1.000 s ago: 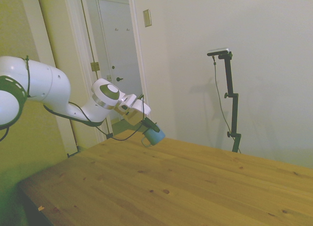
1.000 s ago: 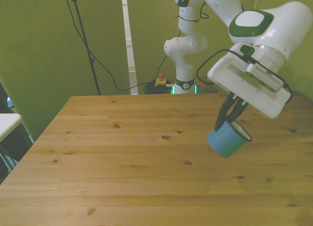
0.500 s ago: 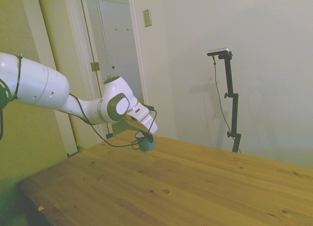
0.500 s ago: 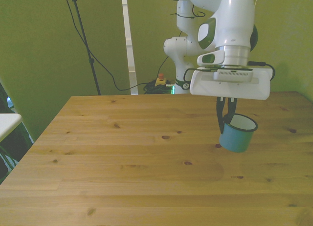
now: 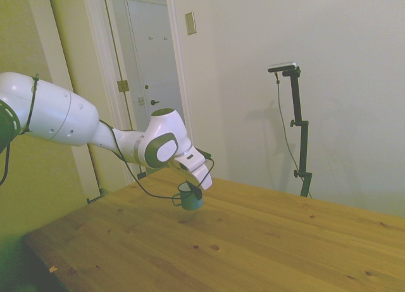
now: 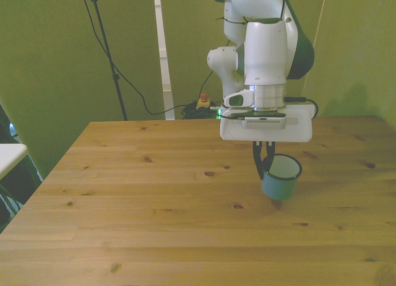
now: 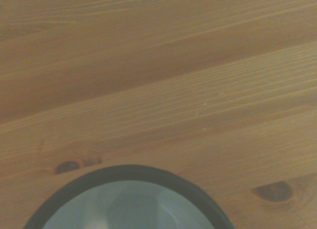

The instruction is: Flip the mug upright

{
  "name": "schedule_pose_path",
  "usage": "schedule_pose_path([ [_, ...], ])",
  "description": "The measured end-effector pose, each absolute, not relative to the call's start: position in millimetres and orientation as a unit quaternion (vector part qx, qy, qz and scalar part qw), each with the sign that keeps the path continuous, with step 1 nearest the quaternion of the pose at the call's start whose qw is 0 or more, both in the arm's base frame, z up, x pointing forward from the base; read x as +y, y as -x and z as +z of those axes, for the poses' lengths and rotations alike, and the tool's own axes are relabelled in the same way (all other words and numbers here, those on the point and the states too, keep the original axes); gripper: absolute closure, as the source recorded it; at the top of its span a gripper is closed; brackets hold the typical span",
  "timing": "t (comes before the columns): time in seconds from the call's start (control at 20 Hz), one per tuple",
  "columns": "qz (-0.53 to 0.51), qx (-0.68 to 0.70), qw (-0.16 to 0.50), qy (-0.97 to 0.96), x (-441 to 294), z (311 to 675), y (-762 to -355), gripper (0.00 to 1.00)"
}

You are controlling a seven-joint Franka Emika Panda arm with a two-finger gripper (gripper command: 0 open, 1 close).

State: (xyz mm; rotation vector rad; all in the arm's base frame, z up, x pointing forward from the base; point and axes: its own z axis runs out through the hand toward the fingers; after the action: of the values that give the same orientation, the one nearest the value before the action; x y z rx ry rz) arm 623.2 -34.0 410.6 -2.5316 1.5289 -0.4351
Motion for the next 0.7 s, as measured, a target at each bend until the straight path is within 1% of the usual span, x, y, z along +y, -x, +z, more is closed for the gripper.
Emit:
schedule_pose_path([
  [0.1, -0.147, 0.511, 0.063, 0.844, -42.0, 401.6, -622.6, 1.0],
  [0.35, -0.15, 0.517, 0.053, 0.841, -51.6, 384.2, -624.2, 1.0],
  [0.4, -0.15, 0.517, 0.053, 0.841, -51.6, 383.1, -624.5, 0.0],
  [0.7, -0.151, 0.517, 0.053, 0.841, -51.7, 382.4, -624.8, 0.0],
])
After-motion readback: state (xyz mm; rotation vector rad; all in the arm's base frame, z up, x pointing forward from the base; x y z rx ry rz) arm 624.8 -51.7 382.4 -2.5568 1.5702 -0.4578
